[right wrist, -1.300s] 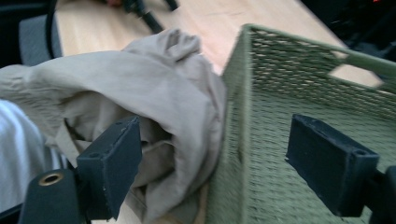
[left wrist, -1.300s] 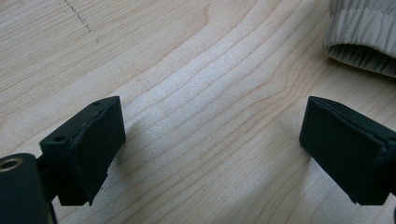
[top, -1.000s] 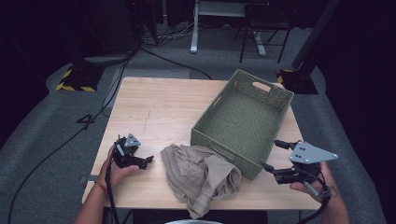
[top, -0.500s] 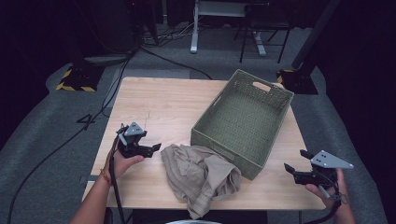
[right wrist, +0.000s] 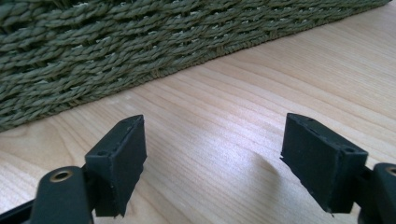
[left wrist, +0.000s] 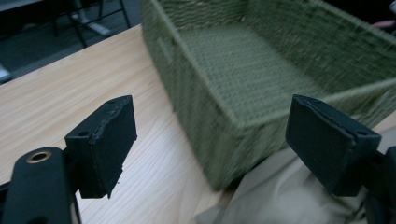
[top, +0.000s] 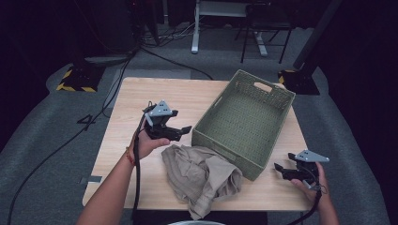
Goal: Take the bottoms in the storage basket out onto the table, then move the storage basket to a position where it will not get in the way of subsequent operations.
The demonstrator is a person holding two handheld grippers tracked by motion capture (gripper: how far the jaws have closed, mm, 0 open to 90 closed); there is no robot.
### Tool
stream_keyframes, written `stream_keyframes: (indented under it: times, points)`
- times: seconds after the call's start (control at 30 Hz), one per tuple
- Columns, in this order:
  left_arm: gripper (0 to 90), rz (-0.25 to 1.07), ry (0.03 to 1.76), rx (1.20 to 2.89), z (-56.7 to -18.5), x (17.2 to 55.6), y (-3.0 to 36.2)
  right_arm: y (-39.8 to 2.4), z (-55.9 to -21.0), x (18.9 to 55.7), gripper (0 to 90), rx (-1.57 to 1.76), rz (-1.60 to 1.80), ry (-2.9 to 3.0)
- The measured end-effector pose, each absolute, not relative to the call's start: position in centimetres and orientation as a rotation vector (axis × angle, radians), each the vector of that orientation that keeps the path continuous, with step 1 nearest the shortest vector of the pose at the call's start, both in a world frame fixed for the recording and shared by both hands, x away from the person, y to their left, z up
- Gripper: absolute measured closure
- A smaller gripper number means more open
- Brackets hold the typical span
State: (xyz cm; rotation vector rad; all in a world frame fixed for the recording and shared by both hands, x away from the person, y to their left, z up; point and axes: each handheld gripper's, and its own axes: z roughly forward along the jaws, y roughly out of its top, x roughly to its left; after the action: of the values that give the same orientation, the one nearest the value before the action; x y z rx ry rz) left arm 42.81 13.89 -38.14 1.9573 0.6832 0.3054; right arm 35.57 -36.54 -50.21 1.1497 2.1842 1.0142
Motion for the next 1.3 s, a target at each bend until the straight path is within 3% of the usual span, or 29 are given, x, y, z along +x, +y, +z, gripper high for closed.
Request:
stream_keyframes:
  times: [0.5, 0.9, 1.17, 1.3]
  points:
    - [19.2, 0.231, 0.607, 2.036, -36.4, 46.1, 6.2, -36.1, -50.4, 36.1, 22.0, 1.158, 0.966, 2.226]
    - [47.3, 0.273, 0.717, 2.209, -38.7, 49.6, 3.4, -36.1, -50.4, 36.2, 23.2, 1.165, 0.980, 2.237]
    - [64.1, 0.275, 0.754, 2.213, -39.1, 50.4, 2.8, -36.1, -50.4, 36.2, 23.6, 1.156, 0.989, 2.245]
    - [55.0, 0.329, 0.751, 2.204, -39.2, 50.3, 2.0, -36.1, -50.4, 36.1, 23.9, 1.144, 0.985, 2.249]
